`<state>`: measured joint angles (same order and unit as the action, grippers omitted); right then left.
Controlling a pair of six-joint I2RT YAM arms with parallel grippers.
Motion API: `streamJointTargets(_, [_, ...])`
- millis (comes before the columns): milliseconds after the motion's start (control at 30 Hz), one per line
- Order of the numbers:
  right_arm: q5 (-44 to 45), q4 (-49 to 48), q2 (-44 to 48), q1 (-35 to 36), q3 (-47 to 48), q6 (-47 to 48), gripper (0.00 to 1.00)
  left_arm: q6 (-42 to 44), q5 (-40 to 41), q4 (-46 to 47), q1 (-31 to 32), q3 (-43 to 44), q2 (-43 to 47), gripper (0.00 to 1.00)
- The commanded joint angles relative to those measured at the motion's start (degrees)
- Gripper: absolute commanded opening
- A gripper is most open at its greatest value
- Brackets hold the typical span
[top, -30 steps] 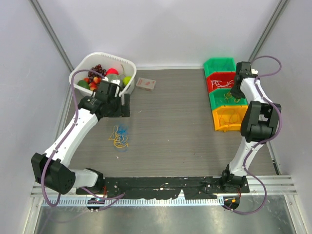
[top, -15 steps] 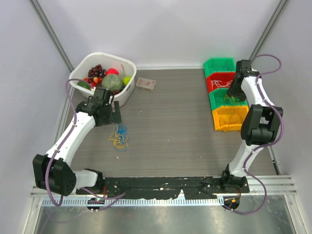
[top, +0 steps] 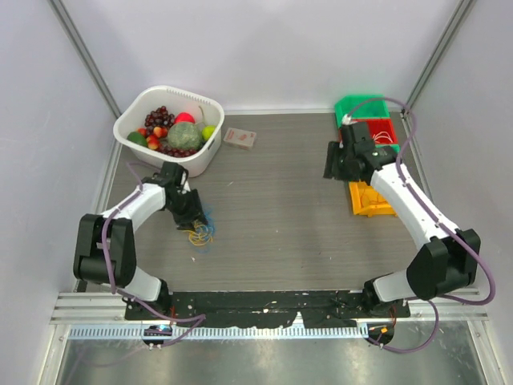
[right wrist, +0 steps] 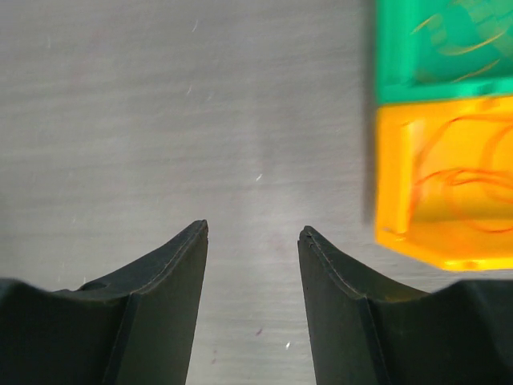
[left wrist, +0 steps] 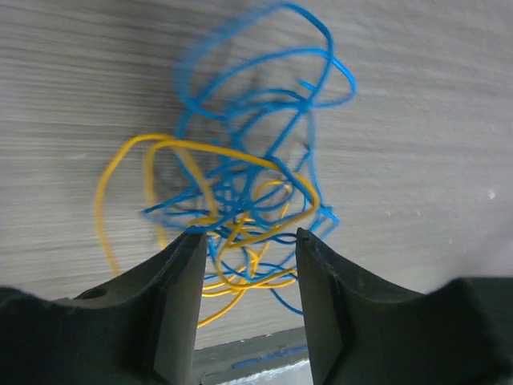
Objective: Untangle the cables
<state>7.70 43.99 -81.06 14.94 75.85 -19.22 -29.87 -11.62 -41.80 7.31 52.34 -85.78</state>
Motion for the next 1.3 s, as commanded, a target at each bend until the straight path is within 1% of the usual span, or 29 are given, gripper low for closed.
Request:
streamJointTargets(0, [-12.9,-3.7,1.2,5.8,-7.1,-3.9,0.54,-8.2,-14.7,13.2,7.9,-2.8,0.8,0.5])
streamJointTargets(33, [-15.5,-5.9,1.3,6.3,-9.3,-4.4,0.54,-9.7,-16.2,15.4,10.6,-2.7,0.6,0.47])
streamJointTargets(67, [-20.6,-7.7,1.4,7.0,-10.5,-5.3,0.54,-11.2,-17.4,17.3,13.8,-2.2,0.2,0.44])
streamJointTargets(100, [-22.1,-9.8,1.5,7.5,-12.4,-5.8,0.54,-12.1,-17.8,18.1,16.7,-1.3,-0.3,0.41])
streamJointTargets(167, [-26.1,-13.4,1.8,8.3,-14.8,-6.9,0.54,-13.3,-14.6,17.8,21.0,1.1,0.6,0.4])
streamJointTargets(200, [-28.3,-14.8,2.1,9.0,-15.6,-7.3,0.55,-13.7,-12.9,17.7,21.9,1.4,2.4,0.44])
streamJointTargets(267, [-31.2,-16.7,1.5,9.5,-17.1,-7.4,0.55,-14.3,-9.8,17.1,22.4,0.8,6.3,0.61])
streamJointTargets(300, [-31.9,-17.2,0.9,10.2,-17.8,-7.3,0.56,-13.7,-7.7,14.9,22.3,0.9,8.0,0.7])
streamJointTargets(333, [-32.3,-18.3,0.7,10.5,-18.4,-7.3,0.56,-12.5,-5.8,12.9,22.2,0.9,9.6,0.74])
streamJointTargets(400, [-34.3,-20.6,-0.2,11.5,-19.4,-7.4,0.56,-11.2,-4.2,9.5,22.2,1.0,11.6,0.79])
streamJointTargets(467, [-36.8,-23.0,-1.7,12.8,-20.0,-7.8,0.56,-11.3,-3.2,7.4,22.2,0.2,13.0,0.79])
streamJointTargets(500, [-37.9,-23.9,-3.0,14.0,-20.0,-7.9,0.56,-11.8,-2.9,7.3,22.2,-0.6,13.5,0.78])
streamJointTargets(567, [-38.1,-26.3,-4.9,15.8,-19.9,-8.3,0.57,-13.5,-3.1,9.0,22.0,-2.9,14.0,0.72])
streamJointTargets(667, [-38.7,-31.3,-8.3,18.3,-19.4,-9.7,0.57,-15.4,-7.2,11.9,21.0,-4.6,11.2,0.64])
streamJointTargets(700, [-38.8,-32.4,-9.0,18.6,-19.4,-10.0,0.57,-15.0,-7.5,11.3,21.0,-3.7,9.8,0.63])
streamJointTargets(800, [-40.4,-36.8,-13.4,19.3,-19.7,-11.5,0.55,-13.2,-8.5,10.8,21.0,-2.1,6.5,0.67])
streamJointTargets(867, [-41.2,-38.1,-15.9,20.0,-19.3,-11.5,0.54,-12.9,-9.1,9.6,21.0,-0.9,3.6,0.66])
streamJointTargets(933, [-41.0,-38.7,-18.1,21.1,-18.5,-10.4,0.54,-12.3,-10.2,8.2,21.1,0.4,0.5,0.6])
streamJointTargets(1000, [-40.5,-39.7,-19.9,22.1,-17.8,-9.2,0.54,-12.1,-9.9,8.6,21.1,0.7,-0.8,0.51])
streamJointTargets(1067, [-40.5,-40.8,-22.1,22.8,-17.2,-8.7,0.54,-11.4,-9.0,9.0,21.1,1.0,-0.4,0.38])
streamJointTargets(1167, [-40.5,-43.0,-24.8,24.3,-16.3,-8.4,0.53,-9.6,-8.9,8.2,21.1,2.9,0.2,0.22])
streamJointTargets(1267, [-39.9,-43.6,-26.1,25.9,-15.6,-8.3,0.5,-8.4,-8.9,6.6,21.1,4.0,0.6,0.08])
